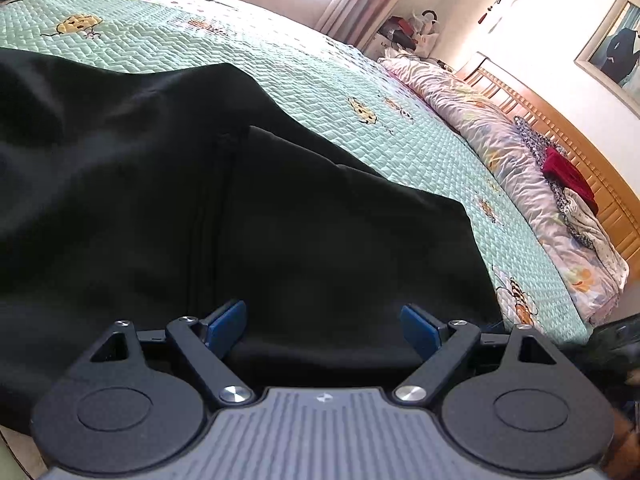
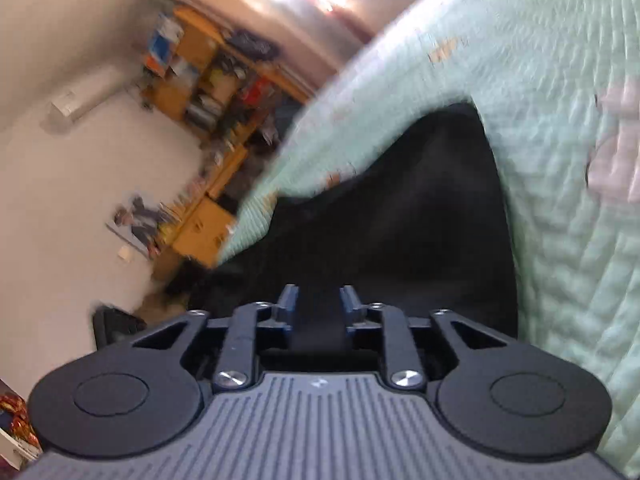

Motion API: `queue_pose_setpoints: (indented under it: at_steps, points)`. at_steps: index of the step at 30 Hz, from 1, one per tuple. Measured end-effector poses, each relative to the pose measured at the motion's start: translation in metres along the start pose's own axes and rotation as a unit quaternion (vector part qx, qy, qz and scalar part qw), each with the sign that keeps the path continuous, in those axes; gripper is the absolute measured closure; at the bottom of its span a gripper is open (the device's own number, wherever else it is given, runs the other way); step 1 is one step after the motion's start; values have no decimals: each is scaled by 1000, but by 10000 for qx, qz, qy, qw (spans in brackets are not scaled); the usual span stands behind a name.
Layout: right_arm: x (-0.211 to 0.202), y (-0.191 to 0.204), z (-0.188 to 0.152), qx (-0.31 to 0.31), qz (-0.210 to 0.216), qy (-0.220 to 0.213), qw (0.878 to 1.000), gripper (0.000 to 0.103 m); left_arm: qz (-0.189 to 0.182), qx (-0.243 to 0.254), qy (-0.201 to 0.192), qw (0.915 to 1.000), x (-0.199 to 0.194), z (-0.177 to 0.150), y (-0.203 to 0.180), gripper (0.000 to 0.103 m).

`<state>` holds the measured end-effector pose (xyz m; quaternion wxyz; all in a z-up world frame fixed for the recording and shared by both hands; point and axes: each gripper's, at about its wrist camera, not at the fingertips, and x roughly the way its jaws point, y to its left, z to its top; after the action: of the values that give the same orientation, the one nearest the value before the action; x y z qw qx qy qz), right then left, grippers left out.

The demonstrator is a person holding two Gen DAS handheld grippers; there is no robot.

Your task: Fold clothes

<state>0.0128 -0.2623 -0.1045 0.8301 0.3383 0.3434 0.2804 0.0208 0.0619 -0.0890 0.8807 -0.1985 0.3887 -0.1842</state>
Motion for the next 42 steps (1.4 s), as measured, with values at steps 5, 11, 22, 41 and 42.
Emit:
queue_pose_setpoints:
  at_steps: [5, 11, 22, 41, 42]
  points:
    - [9, -3, -8, -198, -462, -14, 9987, 103, -189, -360, -368, 9985, -19, -4, 10, 17]
    - [0, 0, -5, 98, -254, -78, 9996, 84, 391, -694, -1925, 9781, -108, -1, 42, 14]
    - [1, 12, -6, 431, 235, -17, 9988, 73, 1704, -3301, -3003, 8785, -213, -30, 197, 5]
    - [1, 15, -7, 370, -121, 91, 9992, 73, 1116, -3575, -2649, 8886, -171, 10, 289, 1]
    - [0, 15, -7, 377, -125, 91, 9992, 73, 1099, -3596, -2661, 8876, -170, 13, 292, 1]
